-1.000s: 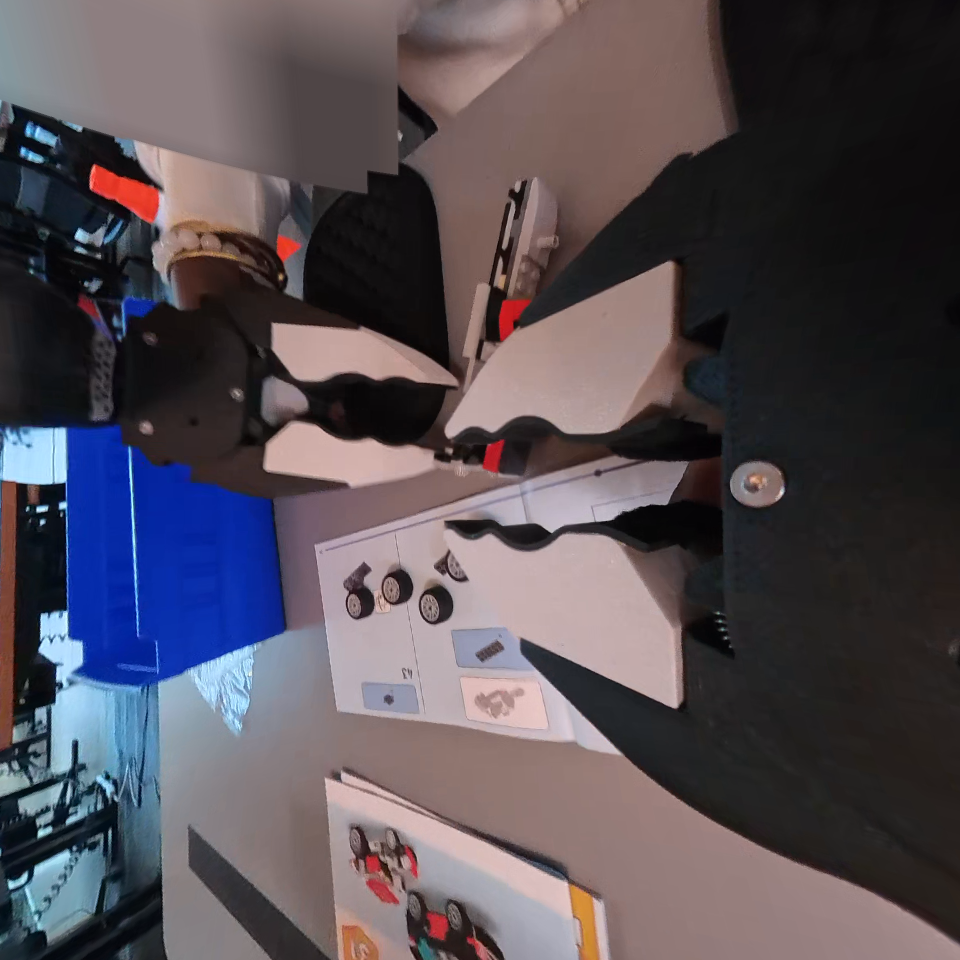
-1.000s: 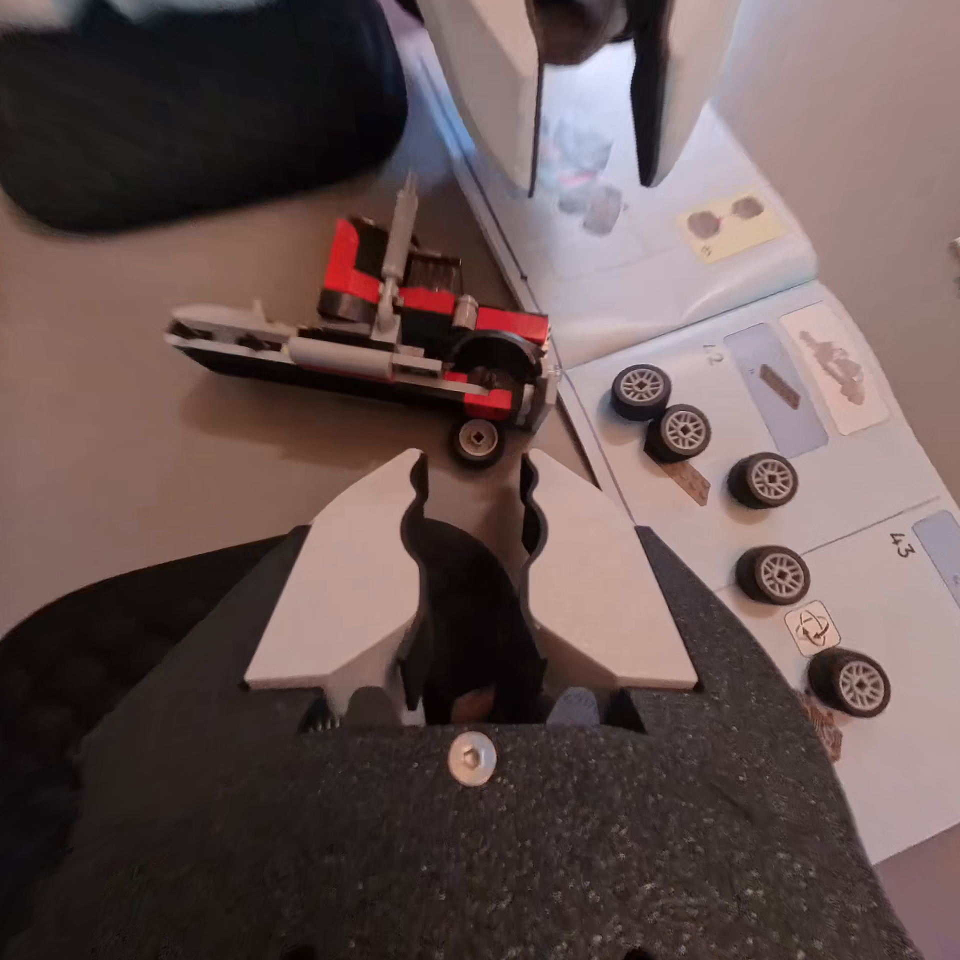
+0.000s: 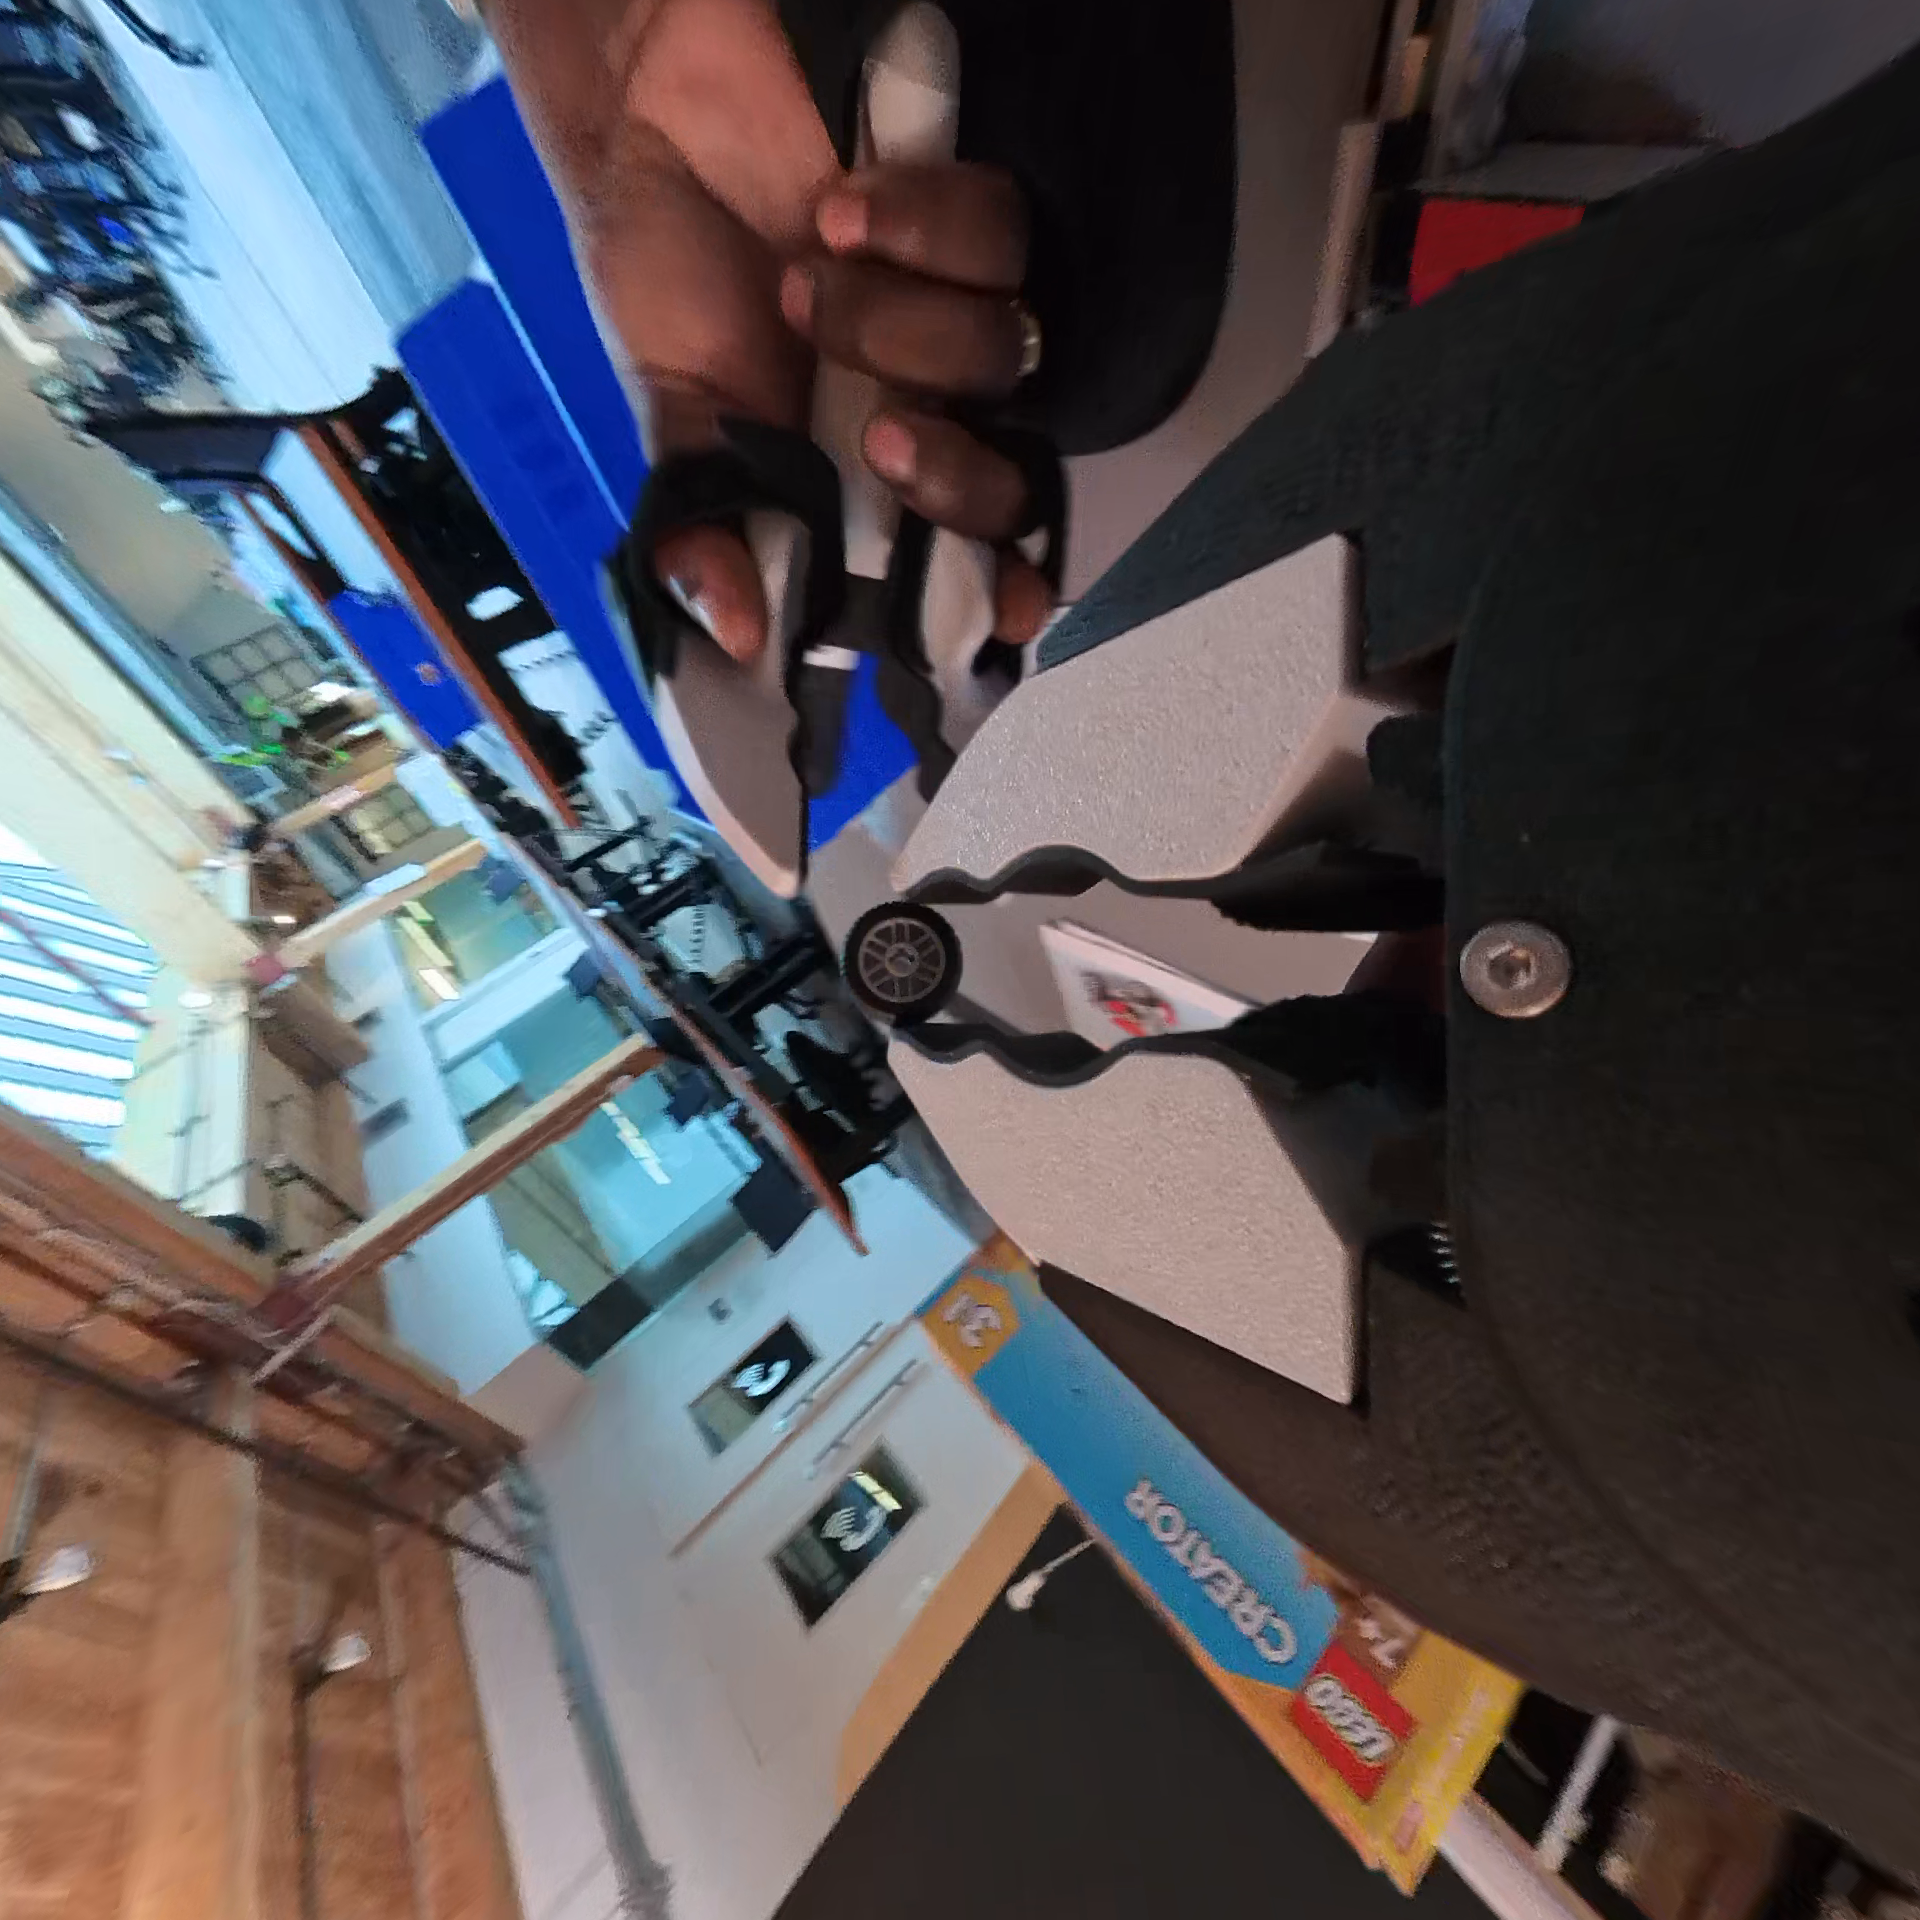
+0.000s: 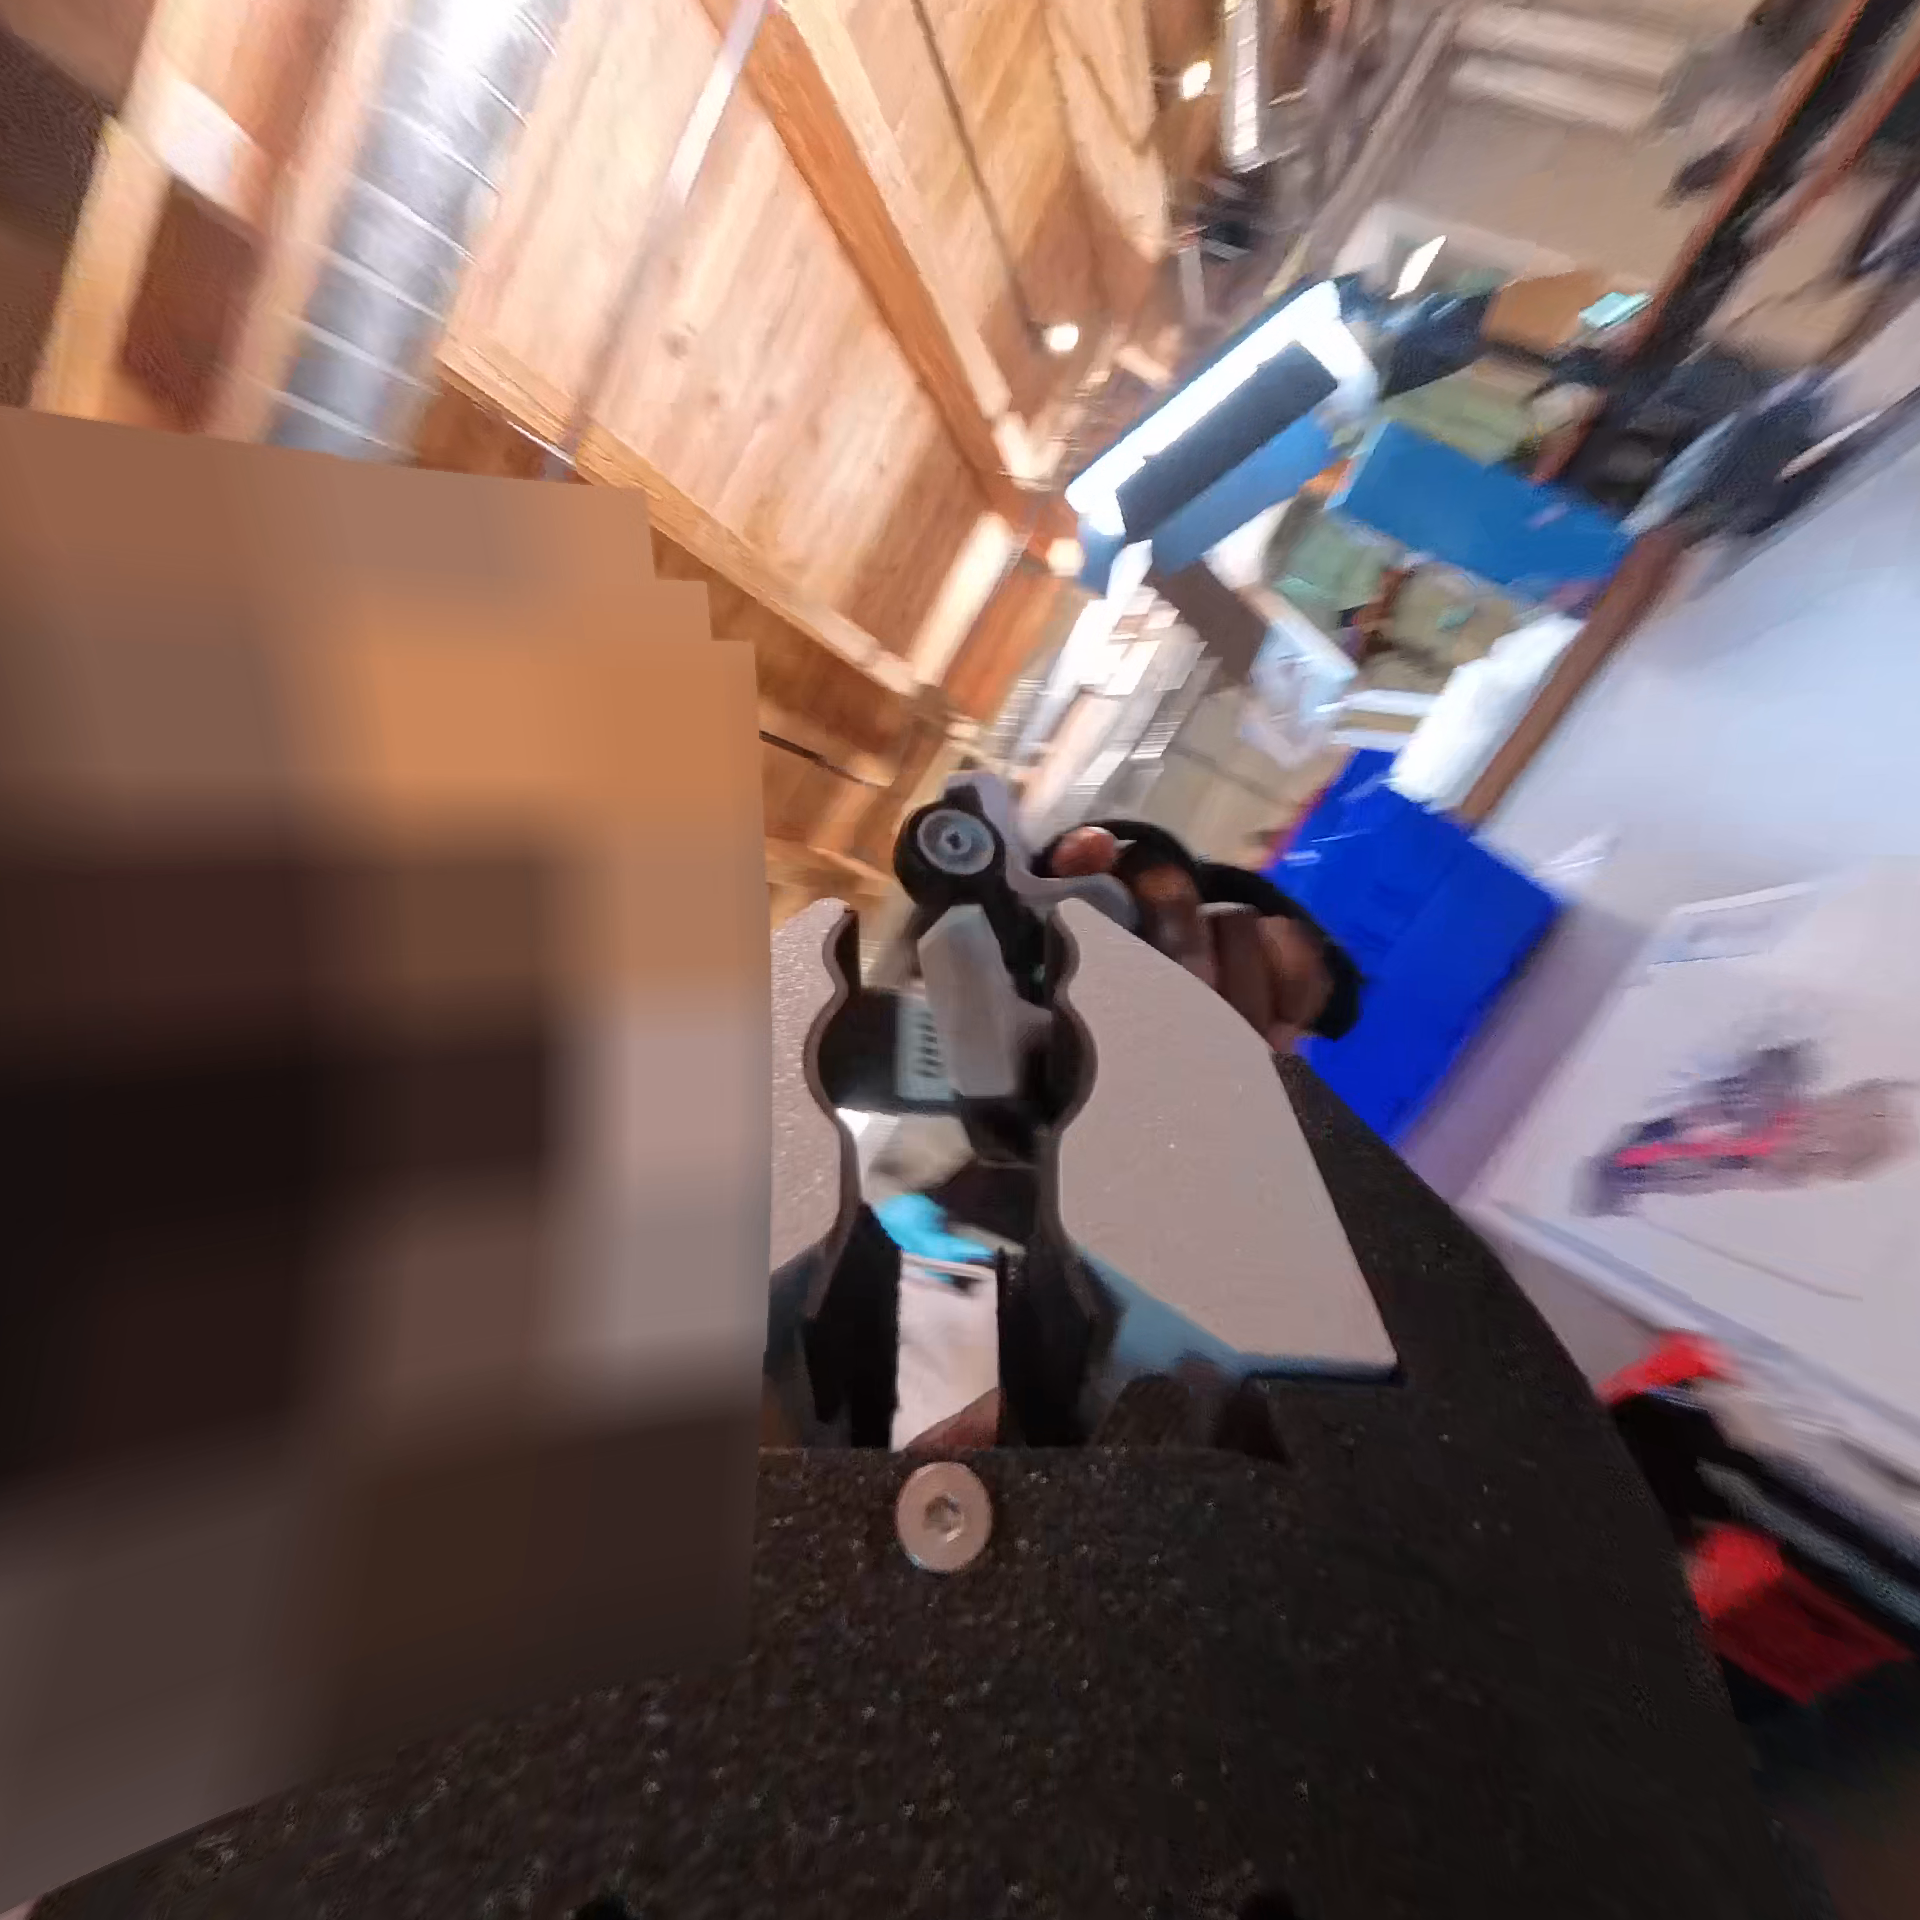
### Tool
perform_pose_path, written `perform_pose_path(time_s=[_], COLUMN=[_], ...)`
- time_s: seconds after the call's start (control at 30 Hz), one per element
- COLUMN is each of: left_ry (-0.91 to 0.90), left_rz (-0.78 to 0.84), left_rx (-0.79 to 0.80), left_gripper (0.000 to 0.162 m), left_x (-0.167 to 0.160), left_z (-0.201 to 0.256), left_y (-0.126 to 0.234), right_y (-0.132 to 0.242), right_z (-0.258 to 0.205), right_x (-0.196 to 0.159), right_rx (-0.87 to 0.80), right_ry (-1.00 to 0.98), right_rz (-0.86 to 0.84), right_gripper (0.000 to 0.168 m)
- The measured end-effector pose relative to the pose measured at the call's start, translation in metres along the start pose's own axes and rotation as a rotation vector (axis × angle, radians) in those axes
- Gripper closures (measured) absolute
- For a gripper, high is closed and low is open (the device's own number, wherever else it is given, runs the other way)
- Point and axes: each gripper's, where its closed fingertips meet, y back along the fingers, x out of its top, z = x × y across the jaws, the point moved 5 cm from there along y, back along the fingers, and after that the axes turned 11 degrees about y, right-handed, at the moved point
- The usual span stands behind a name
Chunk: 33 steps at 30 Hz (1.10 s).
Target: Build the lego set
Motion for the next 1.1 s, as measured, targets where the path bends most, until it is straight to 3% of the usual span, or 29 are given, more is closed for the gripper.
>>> perform_pose_path(time_s=[0.13,0.23,0.33,0.4,0.43,0.63,0.77,0.87,0.97,1.03,1.1], left_ry=[-0.043,-0.071,-0.095,-0.114,-0.117,-0.064,-0.06,-0.066,-0.051,-0.046,-0.061], left_rz=[-0.221,-0.265,-0.263,-0.265,-0.255,-0.014,0.034,0.027,0.026,-0.009,-0.093], left_rx=[0.014,-0.011,-0.024,-0.031,-0.032,-0.051,-0.074,-0.08,-0.082,-0.066,0.004], left_gripper=[0.14,0.14,0.14,0.14,0.14,0.128,0.129,0.14,0.14,0.14,0.14], left_x=[-0.019,-0.024,-0.021,-0.02,-0.02,-0.003,0.001,0.001,0.0,-0.005,-0.013], left_z=[-0.008,-0.001,0.002,0.004,0.004,0.003,0.004,0.004,0.003,0.001,-0.006], left_y=[-0.001,-0.005,-0.006,-0.006,-0.006,0.002,0.004,0.005,0.006,0.006,0.004], right_y=[0.007,0.001,-0.001,-0.002,-0.001,0.001,-0.005,-0.008,-0.01,-0.009,-0.005], right_z=[-0.005,-0.008,-0.002,-0.001,-0.001,-0.006,-0.003,-0.004,-0.002,0.001,0.01], right_x=[0.012,0.015,0.013,0.013,0.014,0.016,0.007,0.005,0.006,0.008,0.011], right_rx=[-0.33,-0.438,-0.424,-0.38,-0.358,-0.007,0.093,0.114,0.099,0.026,-0.168], right_ry=[0.587,0.804,0.78,0.755,0.735,0.153,-0.043,-0.069,-0.042,0.059,0.297], right_rz=[-0.18,-0.301,-0.346,-0.315,-0.302,-0.053,-0.036,-0.051,-0.072,-0.108,-0.2], right_gripper=[0.134,0.137,0.139,0.158,0.158,0.159,0.159,0.158,0.158,0.157,0.142])
